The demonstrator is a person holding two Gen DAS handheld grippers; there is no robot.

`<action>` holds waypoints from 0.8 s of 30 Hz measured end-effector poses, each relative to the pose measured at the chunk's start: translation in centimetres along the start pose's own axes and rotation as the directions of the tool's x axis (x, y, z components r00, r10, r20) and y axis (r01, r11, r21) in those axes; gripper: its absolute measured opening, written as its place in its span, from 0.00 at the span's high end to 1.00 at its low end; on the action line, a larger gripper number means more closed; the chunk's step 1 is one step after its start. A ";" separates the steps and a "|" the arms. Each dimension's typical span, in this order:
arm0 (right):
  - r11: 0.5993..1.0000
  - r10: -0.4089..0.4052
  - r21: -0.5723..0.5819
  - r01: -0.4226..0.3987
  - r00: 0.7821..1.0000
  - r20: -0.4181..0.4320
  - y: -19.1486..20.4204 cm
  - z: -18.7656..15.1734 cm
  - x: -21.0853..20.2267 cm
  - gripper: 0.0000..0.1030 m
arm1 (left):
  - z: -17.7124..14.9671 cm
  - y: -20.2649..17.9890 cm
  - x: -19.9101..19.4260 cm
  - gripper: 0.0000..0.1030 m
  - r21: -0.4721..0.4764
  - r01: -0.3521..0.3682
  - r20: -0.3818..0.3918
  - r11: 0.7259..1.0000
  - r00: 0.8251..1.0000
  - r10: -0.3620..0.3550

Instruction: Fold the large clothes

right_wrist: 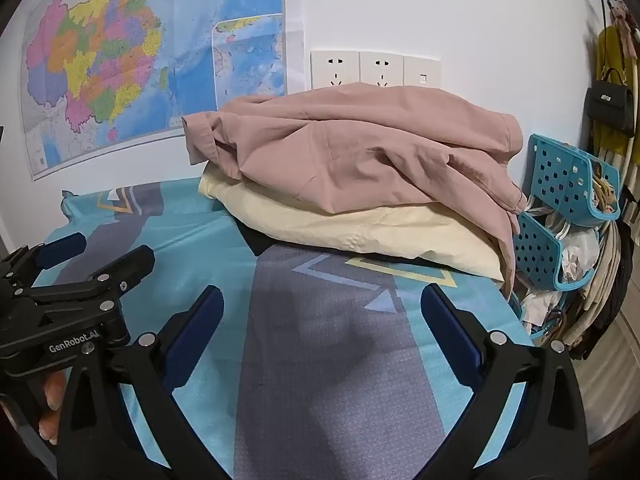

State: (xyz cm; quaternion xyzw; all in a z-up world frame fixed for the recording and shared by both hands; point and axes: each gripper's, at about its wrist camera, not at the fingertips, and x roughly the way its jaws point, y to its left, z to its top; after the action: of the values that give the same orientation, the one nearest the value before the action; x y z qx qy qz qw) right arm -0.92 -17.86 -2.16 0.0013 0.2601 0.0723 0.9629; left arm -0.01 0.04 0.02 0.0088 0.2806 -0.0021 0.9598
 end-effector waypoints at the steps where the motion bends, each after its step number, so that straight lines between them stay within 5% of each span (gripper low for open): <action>1: 1.000 0.000 0.001 0.000 1.000 0.000 0.0 0.1 0.0 0.05 | 0.0 0.0 0.0 0.07 0.000 0.001 0.000 1.000 1.000 -0.001; 24: 1.000 0.005 0.005 -0.005 1.000 0.001 0.0 0.2 0.0 0.05 | 0.0 0.0 -0.1 0.07 0.005 -0.001 0.003 1.000 1.000 0.001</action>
State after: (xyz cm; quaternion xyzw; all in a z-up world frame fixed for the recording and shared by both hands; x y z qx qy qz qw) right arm -0.81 -17.89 -2.02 0.0041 0.2597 0.0740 0.9628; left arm -0.06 0.07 0.08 0.0114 0.2790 -0.0022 0.9602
